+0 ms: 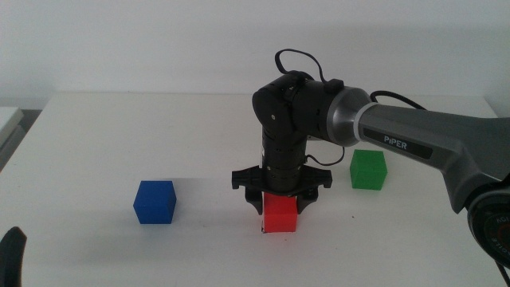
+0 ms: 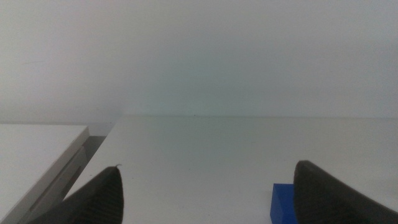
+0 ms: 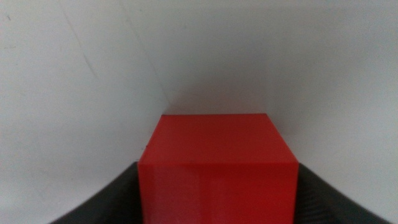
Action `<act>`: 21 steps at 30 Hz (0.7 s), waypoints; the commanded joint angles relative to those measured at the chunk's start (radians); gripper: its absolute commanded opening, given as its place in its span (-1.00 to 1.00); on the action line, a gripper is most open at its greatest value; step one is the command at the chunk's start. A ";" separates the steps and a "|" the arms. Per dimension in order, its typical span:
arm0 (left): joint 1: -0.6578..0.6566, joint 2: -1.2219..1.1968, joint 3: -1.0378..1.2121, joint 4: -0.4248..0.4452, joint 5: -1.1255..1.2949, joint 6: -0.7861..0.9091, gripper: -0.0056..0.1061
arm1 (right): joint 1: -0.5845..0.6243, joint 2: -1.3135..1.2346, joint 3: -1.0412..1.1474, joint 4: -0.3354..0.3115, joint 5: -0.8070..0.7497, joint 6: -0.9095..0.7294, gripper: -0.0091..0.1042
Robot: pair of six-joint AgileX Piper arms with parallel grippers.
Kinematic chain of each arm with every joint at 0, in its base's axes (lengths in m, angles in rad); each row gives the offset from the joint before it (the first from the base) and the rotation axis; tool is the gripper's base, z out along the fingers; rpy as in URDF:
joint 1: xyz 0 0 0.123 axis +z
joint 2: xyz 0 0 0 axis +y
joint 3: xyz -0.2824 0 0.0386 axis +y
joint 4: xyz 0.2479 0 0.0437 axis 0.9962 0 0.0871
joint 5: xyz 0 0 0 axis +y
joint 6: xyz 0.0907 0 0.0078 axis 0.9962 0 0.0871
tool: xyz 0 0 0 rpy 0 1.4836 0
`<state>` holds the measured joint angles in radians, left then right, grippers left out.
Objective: Stack red cubes first, then green, then blue cubes in a specific spot.
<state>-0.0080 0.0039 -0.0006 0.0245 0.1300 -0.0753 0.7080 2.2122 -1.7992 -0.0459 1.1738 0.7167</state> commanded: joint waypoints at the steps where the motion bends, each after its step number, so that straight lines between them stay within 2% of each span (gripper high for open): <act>1: 0.003 -0.004 0.001 0.003 -0.014 -0.001 0.75 | 0.003 -0.001 -0.006 -0.010 0.006 0.001 0.19; 5: 0.003 -0.004 0.001 0.003 -0.014 -0.001 0.75 | 0.003 -0.001 -0.006 -0.010 0.006 -0.002 0.36; 8: 0.003 -0.004 0.001 0.003 -0.014 -0.001 0.75 | 0.005 -0.036 -0.006 -0.017 0.008 -0.016 0.38; 12: 0.003 -0.004 0.001 0.003 -0.014 -0.001 0.75 | 0.000 -0.170 -0.006 -0.080 0.015 -0.124 0.38; 16: 0.003 -0.004 0.001 0.003 -0.014 -0.001 0.75 | -0.050 -0.290 -0.006 -0.134 0.020 -0.144 0.39; 19: 0.003 -0.004 0.001 0.003 -0.014 -0.001 0.75 | -0.123 -0.337 -0.006 -0.136 0.047 -0.208 0.53; 21: 0.003 -0.004 0.001 0.003 -0.014 -0.001 0.75 | -0.176 -0.339 -0.006 -0.136 0.047 -0.225 0.73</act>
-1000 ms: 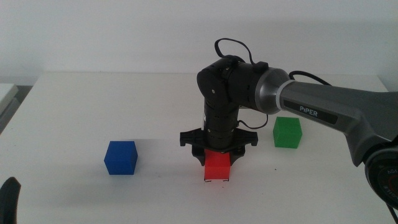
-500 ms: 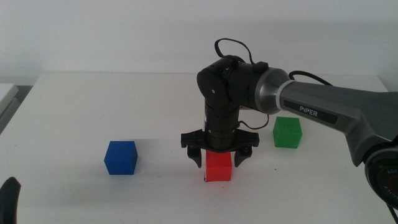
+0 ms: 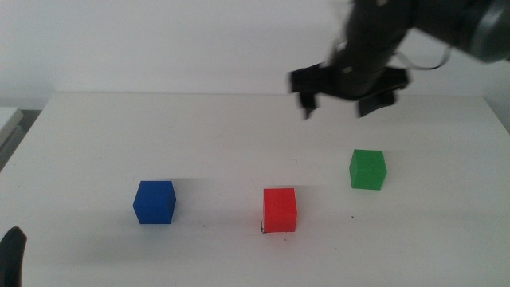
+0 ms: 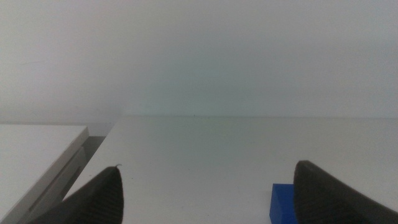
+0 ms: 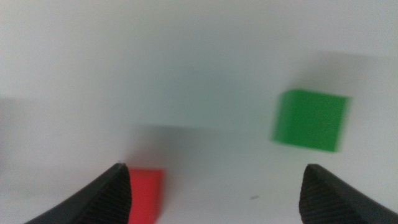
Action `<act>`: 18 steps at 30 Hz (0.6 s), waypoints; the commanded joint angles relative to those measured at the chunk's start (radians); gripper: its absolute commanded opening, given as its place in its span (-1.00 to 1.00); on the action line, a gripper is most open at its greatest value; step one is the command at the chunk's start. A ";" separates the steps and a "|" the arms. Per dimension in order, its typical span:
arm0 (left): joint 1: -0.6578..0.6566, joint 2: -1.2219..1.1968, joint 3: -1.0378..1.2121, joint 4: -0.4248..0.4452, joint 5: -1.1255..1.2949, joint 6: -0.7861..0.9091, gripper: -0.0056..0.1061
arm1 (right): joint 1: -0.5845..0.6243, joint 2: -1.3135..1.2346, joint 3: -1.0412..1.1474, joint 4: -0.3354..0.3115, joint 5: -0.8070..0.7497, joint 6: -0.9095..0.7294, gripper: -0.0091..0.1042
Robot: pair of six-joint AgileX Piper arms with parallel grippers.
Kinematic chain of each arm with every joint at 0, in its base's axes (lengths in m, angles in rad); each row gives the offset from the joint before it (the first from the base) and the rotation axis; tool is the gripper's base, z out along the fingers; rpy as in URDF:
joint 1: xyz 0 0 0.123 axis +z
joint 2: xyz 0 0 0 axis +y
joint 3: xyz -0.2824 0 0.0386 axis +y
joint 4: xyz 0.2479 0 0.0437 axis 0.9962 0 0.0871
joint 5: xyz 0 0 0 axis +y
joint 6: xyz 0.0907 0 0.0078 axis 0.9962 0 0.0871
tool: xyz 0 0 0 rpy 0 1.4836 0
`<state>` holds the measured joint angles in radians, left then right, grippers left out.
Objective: Stack red cubes first, then green, then blue cubes in a specific spot.
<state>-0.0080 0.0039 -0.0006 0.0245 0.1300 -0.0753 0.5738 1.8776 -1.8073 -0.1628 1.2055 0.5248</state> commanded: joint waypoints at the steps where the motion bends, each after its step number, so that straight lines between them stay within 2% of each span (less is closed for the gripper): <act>1: 0.003 -0.004 0.001 0.003 -0.014 -0.001 0.75 | -0.063 -0.004 0.002 -0.019 0.015 -0.035 0.80; 9: 0.003 -0.004 0.001 0.003 -0.014 -0.001 0.75 | -0.190 0.052 0.002 -0.030 -0.032 -0.073 0.80; 14: 0.003 -0.004 0.001 0.003 -0.014 -0.001 0.75 | -0.245 0.103 0.002 0.078 -0.026 -0.134 0.80; 18: 0.003 -0.004 0.001 0.003 -0.014 -0.001 0.75 | -0.256 0.155 0.002 0.075 -0.026 -0.133 0.80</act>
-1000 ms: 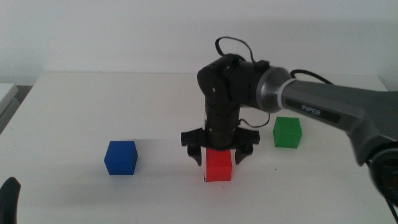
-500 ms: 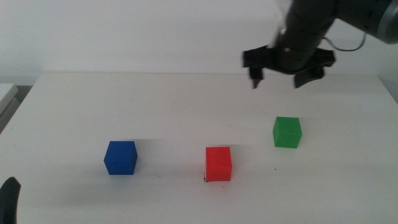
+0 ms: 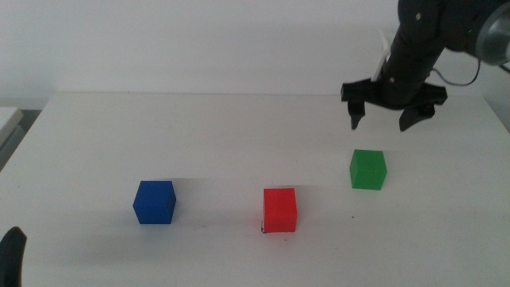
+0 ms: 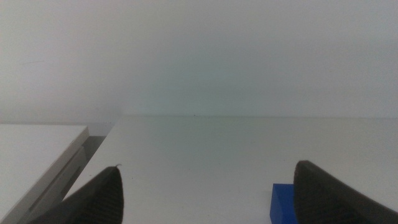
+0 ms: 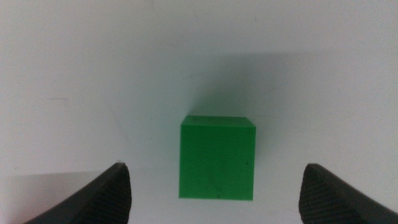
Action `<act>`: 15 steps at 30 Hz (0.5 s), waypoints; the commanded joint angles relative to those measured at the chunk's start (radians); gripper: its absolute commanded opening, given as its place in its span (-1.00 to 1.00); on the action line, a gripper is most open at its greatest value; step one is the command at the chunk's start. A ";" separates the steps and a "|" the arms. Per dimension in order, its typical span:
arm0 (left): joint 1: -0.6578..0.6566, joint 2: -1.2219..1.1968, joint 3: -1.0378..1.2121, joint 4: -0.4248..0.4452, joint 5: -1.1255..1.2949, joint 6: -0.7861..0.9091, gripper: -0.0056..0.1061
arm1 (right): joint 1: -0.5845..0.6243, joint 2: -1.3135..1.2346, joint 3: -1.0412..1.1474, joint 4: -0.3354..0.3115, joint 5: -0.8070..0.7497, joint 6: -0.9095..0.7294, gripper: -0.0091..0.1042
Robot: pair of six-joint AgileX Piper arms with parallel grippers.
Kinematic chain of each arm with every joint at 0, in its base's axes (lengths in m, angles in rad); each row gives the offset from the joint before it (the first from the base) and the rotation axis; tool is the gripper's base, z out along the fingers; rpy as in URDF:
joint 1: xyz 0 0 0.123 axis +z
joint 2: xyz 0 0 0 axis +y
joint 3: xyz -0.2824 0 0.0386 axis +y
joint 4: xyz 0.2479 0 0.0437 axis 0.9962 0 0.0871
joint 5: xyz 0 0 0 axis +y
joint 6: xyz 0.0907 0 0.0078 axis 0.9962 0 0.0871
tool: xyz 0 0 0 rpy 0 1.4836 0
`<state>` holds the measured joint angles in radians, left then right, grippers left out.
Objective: Stack red cubes first, then green, then blue cubes in a specific spot.
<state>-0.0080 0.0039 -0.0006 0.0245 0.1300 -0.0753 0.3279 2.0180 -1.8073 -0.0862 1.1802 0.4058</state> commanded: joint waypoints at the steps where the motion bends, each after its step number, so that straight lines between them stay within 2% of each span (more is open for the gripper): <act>1: 0.003 -0.004 0.001 0.003 -0.014 -0.001 0.75 | -0.011 0.025 0.002 0.000 -0.001 -0.014 0.80; 6: 0.003 -0.004 0.001 0.003 -0.014 -0.001 0.75 | -0.011 0.077 0.002 0.028 -0.001 -0.014 0.80; 15: 0.003 -0.004 0.001 0.003 -0.014 -0.001 0.75 | -0.011 0.133 0.002 0.030 0.018 0.004 0.80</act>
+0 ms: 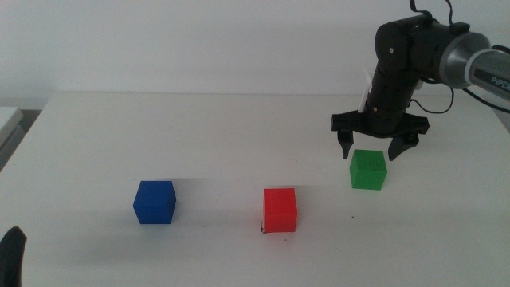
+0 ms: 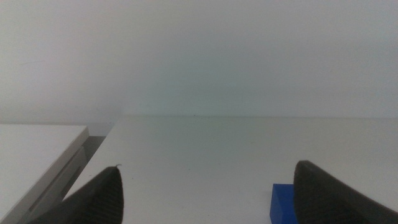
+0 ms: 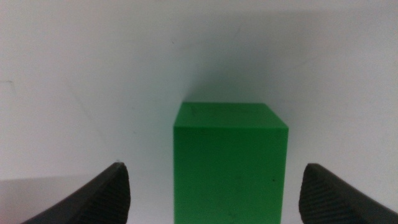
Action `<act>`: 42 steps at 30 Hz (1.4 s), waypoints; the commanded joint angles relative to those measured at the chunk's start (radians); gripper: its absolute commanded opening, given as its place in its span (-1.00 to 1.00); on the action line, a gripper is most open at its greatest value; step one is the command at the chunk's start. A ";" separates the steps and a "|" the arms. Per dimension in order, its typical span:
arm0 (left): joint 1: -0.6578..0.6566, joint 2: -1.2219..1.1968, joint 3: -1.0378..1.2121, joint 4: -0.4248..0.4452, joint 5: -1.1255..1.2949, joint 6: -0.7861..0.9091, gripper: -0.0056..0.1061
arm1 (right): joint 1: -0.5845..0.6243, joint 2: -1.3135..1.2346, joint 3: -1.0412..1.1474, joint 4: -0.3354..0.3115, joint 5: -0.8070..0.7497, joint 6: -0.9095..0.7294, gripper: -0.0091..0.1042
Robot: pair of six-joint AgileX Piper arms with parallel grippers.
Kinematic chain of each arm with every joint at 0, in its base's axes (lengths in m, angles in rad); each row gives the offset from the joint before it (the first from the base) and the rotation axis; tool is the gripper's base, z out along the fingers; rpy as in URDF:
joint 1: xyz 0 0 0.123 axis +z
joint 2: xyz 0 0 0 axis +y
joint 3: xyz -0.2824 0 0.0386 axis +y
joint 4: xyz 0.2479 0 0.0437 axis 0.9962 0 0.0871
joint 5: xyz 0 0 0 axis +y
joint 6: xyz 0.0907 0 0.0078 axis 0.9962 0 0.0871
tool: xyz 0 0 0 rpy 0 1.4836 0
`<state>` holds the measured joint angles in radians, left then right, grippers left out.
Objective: Stack red cubes first, then green, then blue cubes in a specific spot.
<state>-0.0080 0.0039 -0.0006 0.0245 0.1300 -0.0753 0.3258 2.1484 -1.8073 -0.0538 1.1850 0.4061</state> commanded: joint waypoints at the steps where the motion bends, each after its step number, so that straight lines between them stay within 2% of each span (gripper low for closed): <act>1: 0.003 -0.004 0.001 0.003 -0.014 -0.001 0.75 | -0.011 0.006 0.002 -0.003 0.021 0.003 0.80; 27: 0.003 -0.004 0.001 0.003 -0.014 -0.001 0.75 | -0.017 0.052 0.052 -0.006 -0.061 0.019 0.78; 29: 0.003 -0.004 0.001 0.003 -0.014 -0.001 0.75 | -0.017 0.052 0.052 -0.006 -0.061 0.024 0.45; 30: 0.003 -0.004 0.001 0.003 -0.014 -0.001 0.75 | -0.017 0.052 0.052 -0.006 -0.057 0.031 0.16; 34: 0.003 -0.004 0.001 0.003 -0.014 -0.001 0.75 | -0.017 0.052 0.052 -0.004 -0.051 0.042 -0.33; 36: 0.003 -0.004 0.001 0.003 -0.014 -0.001 0.75 | -0.017 0.050 0.052 -0.002 -0.046 0.042 -0.43; 42: 0.003 -0.004 0.001 0.003 -0.014 -0.001 0.75 | 0.026 -0.064 0.049 -0.012 -0.012 0.066 -0.41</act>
<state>-0.0080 0.0039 -0.0006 0.0245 0.1300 -0.0753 0.3329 2.1356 -1.7591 -0.0541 1.1523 0.4590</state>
